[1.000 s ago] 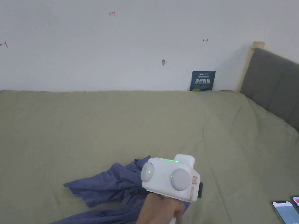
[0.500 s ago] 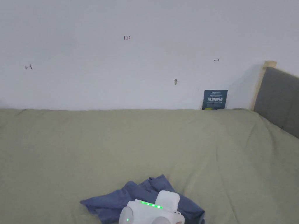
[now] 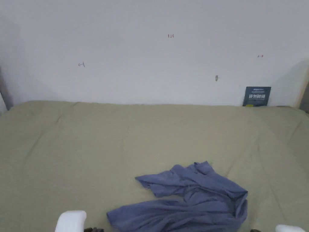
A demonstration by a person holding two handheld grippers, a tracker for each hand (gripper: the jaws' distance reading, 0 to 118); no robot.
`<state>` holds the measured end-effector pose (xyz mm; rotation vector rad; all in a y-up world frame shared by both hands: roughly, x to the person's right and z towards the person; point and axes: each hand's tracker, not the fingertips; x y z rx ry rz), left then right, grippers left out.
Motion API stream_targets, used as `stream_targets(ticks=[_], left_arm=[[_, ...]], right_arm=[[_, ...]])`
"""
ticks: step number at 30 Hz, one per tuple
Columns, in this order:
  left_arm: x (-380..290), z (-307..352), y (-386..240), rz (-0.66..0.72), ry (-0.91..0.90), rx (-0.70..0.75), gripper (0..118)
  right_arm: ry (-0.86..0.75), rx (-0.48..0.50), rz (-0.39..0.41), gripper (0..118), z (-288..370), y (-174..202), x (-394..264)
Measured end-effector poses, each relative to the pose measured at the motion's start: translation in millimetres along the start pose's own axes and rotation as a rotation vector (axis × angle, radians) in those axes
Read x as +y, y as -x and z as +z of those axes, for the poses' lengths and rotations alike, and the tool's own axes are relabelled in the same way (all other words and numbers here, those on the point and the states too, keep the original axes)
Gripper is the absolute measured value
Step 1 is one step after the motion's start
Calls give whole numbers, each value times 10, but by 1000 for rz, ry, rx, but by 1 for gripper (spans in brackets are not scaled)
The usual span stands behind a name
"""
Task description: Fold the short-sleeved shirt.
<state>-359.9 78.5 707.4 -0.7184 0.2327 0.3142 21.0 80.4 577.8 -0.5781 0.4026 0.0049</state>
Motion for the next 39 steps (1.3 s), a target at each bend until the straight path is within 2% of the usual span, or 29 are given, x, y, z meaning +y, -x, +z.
stream_targets(ticks=[5, 9, 17, 18, 20, 21, 22, 28, 30, 32, 33, 34, 36, 38, 39], left_arm=[[-143, 58, 293, 47, -16, 45, 0], [-49, -139, 355, 62, 3, 28, 0], [481, -1000, 262, 7, 91, -11, 0], [534, -1114, 245, 9, 103, -5, 9], [644, -1472, 248, -13, 191, 7, 106], [608, -1508, 232, -57, 226, 32, 118], [761, -1613, 181, -23, 173, 24, 113], [709, -2207, 112, -50, 280, 98, 113], [618, -2310, 48, -88, 343, 114, 111], [564, -2303, 7, -187, 311, 150, 107], [580, -2265, -15, -166, 312, 151, 97], [587, -2204, -47, -149, 305, 135, 70], [640, -2027, -71, -191, 254, 142, 0], [725, -1972, -87, -145, 325, 91, 0], [756, -1962, -47, -124, 296, 83, 0]], right_arm=[[20, 26, 33, 0, -38, 257, -79], [30, 25, 75, 0, -106, 383, -105], [84, 28, 76, 0, -360, 379, -77], [91, 25, 76, 0, -393, 370, -82], [111, 24, 75, 0, -478, 336, -98], [118, 23, 75, 0, -508, 315, -110], [128, 25, 79, 0, -548, 293, -122], [167, 15, 73, 0, -727, 186, -173], [172, 15, 74, 0, -737, 152, -188], [177, 13, 70, 0, -743, 117, -196], [178, 14, 66, 0, -738, 99, -206], [177, 14, 63, 0, -732, 82, -218], [179, 12, 58, 0, -723, 63, -230], [178, 16, 39, 0, -695, 34, -234], [179, 21, 34, 0, -697, 16, -221]])
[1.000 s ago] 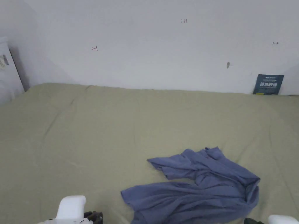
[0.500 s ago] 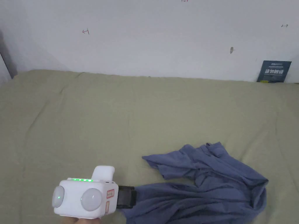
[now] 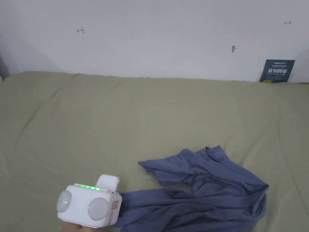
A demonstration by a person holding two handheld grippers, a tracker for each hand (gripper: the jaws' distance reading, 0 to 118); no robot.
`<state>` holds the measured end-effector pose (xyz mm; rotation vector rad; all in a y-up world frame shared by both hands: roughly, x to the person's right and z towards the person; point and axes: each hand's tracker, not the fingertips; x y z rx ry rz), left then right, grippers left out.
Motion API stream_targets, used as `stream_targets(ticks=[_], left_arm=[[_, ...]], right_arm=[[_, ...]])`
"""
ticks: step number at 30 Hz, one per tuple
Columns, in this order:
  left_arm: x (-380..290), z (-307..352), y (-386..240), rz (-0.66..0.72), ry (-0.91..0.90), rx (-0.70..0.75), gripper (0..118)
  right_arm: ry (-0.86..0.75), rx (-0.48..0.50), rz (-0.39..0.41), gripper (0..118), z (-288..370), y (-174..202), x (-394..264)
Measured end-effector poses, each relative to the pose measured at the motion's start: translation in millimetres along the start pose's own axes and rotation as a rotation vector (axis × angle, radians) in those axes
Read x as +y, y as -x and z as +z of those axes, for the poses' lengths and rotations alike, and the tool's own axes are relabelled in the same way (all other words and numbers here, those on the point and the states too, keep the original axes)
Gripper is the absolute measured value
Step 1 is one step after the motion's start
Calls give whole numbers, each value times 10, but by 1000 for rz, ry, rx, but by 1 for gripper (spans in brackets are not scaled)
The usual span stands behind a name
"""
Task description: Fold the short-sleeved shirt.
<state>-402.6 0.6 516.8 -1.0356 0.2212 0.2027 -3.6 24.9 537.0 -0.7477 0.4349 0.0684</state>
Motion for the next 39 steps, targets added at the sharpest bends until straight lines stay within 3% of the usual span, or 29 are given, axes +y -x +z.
stream_targets(ticks=[2, 4, 9, 15, 19, 20, 21, 22, 23, 27, 29, 30, 31, 32, 33, 35, 36, 38, 39], left_arm=[[65, 61, 45, 80, 13, -52, 0], [-37, 60, 106, 63, -15, -52, 0], [-70, -22, 165, 66, -15, -32, 0], [-120, -80, 248, 75, -24, -58, 0], [-164, -77, 257, 76, -33, -81, 0], [-168, -101, 224, 76, -37, -85, 0], [-173, -108, 237, 76, -38, -89, 0], [-175, -113, 253, 79, -40, -95, 0], [-175, -114, 267, 81, -40, -101, 0], [-175, -161, 280, 85, -43, -119, 0], [-168, -195, 257, 81, -41, -124, 0], [-165, -205, 260, 81, -40, -127, 0], [-158, -214, 261, 83, -37, -129, 0], [-155, -226, 246, 88, -37, -130, 0], [-149, -231, 234, 89, -36, -128, 0], [-138, -231, 204, 83, -30, -116, 0], [-137, -224, 197, 81, -30, -114, 0], [-120, -182, 223, 92, -22, -118, 0], [-116, -142, 241, 110, -27, -117, 0]], right_arm=[[-1, 1, -4, 0, -10, -47, 75], [-17, -13, 4, 0, -36, -116, 216], [-51, -71, 108, 0, -367, -297, 863], [31, -40, 134, 0, -1351, -485, 1980], [111, -56, 207, 1, -2156, -464, 2550], [135, -60, 217, 14, -2340, -451, 2638], [169, -61, 229, 53, -2488, -428, 2690], [236, -73, 236, 110, -2691, -425, 2715], [292, -64, 243, 118, -2867, -413, 2716], [348, -81, 260, 116, -3173, -332, 2579], [397, -91, 320, 113, -3290, -250, 2427], [407, -90, 329, 106, -3360, -233, 2379], [398, -82, 281, 95, -3355, -231, 2372], [402, -44, 209, 80, -3315, -236, 2409], [394, -24, 201, 0, -3245, -207, 2428], [305, -50, 272, 3, -3052, -114, 2483], [286, -121, 275, 3, -2944, -146, 2464], [281, -33, 201, 3, -2704, -234, 2521], [238, -37, 185, 3, -2537, -277, 2544]])
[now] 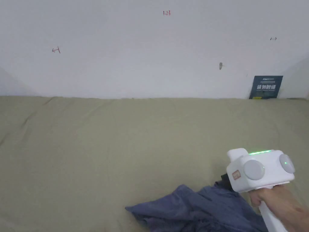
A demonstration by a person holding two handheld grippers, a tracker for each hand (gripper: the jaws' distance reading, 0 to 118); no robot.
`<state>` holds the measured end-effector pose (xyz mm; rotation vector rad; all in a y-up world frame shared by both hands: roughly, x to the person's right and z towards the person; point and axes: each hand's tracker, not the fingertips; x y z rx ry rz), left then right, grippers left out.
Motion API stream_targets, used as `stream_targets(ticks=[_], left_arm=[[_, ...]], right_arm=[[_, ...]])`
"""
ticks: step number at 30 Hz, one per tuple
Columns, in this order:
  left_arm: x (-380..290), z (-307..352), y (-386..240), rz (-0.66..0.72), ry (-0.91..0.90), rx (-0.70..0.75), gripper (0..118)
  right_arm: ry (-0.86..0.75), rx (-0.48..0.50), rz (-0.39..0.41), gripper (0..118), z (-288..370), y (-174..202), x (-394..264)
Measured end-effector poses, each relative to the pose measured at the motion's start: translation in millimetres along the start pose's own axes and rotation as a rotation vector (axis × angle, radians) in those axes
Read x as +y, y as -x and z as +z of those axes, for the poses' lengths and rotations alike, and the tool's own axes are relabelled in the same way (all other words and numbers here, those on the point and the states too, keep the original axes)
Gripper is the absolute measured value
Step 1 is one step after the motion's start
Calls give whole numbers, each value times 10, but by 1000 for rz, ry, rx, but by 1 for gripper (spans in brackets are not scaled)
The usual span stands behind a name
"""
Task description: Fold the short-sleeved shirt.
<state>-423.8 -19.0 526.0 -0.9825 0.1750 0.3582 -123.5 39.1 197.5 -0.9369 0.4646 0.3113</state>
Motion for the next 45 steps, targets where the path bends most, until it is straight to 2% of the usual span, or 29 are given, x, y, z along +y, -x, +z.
stream_targets(ticks=[4, 7, 9, 11, 13, 15, 16, 18, 22, 28, 32, 45], left_arm=[[58, 283, 52, 40, -57, 46, 0], [105, 507, 49, 42, -84, 82, 0], [135, 683, 56, 44, -126, 87, 0], [184, 860, 60, 50, -138, 91, 0], [276, 1088, 66, 21, -195, 144, 0], [367, 1312, 93, 9, -253, 215, 0], [428, 1436, 134, 18, -260, 214, 0], [533, 1717, 144, 50, -315, 226, 0], [772, 2243, 173, 32, -387, 305, 0], [1054, 2924, 135, 60, -491, 336, 0], [1213, 3196, 89, 67, -531, 338, 0], [2018, 3304, 138, 82, -572, 411, 0]], right_arm=[[-96, 14, -34, 3, 877, -282, -87], [-168, -30, -86, 3, 1388, -474, -188], [-172, -6, -66, 3, 1661, -559, -241], [-224, -48, -65, 3, 1945, -600, -292], [-265, -50, -80, 3, 2309, -714, -316], [-350, -90, -101, 3, 2724, -754, -404], [-347, -71, -99, 3, 2911, -791, -445], [-385, -94, -111, 3, 3230, -844, -518], [-459, -98, -177, 3, 3729, -1019, -583], [-529, -82, -233, 3, 4180, -1147, -613], [-550, -82, -227, 3, 4334, -1128, -545], [-579, -135, -189, 3, 4345, -1024, 217]])
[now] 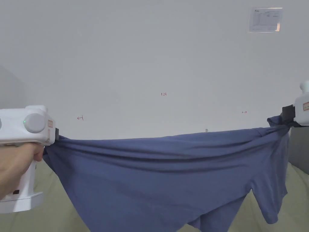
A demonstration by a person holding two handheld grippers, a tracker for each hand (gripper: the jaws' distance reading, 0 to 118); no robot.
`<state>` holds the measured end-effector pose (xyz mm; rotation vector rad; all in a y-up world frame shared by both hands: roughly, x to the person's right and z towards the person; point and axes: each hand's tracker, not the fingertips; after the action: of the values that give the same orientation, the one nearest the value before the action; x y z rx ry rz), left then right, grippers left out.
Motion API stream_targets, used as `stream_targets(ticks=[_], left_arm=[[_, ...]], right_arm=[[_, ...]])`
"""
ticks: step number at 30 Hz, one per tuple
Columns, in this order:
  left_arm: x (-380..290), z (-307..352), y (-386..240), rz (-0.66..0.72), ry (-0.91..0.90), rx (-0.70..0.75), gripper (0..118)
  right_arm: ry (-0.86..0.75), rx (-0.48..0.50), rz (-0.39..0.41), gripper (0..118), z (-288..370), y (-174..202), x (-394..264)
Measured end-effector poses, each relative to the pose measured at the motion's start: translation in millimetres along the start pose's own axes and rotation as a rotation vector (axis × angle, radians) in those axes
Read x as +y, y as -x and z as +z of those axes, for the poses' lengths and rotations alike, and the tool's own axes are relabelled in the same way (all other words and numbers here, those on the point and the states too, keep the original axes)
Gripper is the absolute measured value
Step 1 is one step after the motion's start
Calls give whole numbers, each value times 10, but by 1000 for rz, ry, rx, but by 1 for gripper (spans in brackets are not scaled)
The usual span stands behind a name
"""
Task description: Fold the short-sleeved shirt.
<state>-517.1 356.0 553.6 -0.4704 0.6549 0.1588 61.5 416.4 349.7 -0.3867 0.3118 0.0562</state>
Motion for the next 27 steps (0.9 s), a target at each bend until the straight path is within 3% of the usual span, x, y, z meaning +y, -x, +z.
stream_targets(ticks=[16, 19, 24, 27], left_arm=[[663, -1304, -614, -89, -47, 152, 0], [749, -1596, -725, -78, -44, 154, 0], [716, -2025, -941, -129, -41, 193, 0], [574, -2246, -999, -111, -27, 186, 0]], right_arm=[[17, -49, 34, 3, -1764, 272, 656], [21, -70, 55, 3, -2103, 315, 670], [34, -69, 3, 3, -2626, 261, 587], [63, -77, 20, 3, -2861, 253, 422]])
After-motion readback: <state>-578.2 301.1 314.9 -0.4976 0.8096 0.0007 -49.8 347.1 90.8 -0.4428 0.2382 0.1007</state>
